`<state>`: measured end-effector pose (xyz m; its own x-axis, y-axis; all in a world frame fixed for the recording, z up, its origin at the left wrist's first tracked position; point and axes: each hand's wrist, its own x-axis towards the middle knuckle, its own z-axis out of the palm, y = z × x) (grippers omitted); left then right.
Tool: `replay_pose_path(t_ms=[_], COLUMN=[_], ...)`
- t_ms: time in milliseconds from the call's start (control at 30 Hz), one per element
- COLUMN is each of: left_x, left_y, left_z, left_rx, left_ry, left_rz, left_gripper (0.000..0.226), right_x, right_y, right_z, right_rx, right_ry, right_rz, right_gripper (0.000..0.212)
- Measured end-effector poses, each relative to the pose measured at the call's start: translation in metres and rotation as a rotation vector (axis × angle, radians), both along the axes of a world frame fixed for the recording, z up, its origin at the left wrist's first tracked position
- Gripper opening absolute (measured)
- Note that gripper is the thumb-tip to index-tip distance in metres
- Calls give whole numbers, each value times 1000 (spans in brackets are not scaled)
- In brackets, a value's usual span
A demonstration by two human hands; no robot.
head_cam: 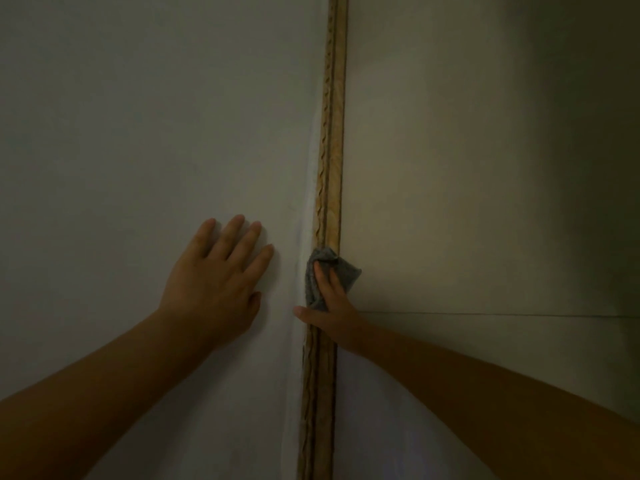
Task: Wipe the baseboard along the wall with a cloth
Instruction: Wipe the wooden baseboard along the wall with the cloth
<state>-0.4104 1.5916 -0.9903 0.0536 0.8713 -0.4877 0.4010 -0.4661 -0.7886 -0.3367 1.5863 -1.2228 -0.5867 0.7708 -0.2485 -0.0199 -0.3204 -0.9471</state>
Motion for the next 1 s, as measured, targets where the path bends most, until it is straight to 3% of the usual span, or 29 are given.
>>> replay_pose_path(t_ms=[400,700,1000], left_x=[-13,-18,-19], left_y=[-37,-49,-46], left_z=[15,16,12], left_rx=[98,109,111], left_ry=[-302,-278,-269], left_rz=[-37,-75,-83], left_gripper=[64,57,59], right_x=[0,-2,3], right_y=[-32,-35,-37], right_z=[1,2,3], right_rx=[-32,-97,-11], right_ry=[38,26,-60], right_rz=[-42,-11,61], right_gripper=[92,93,98])
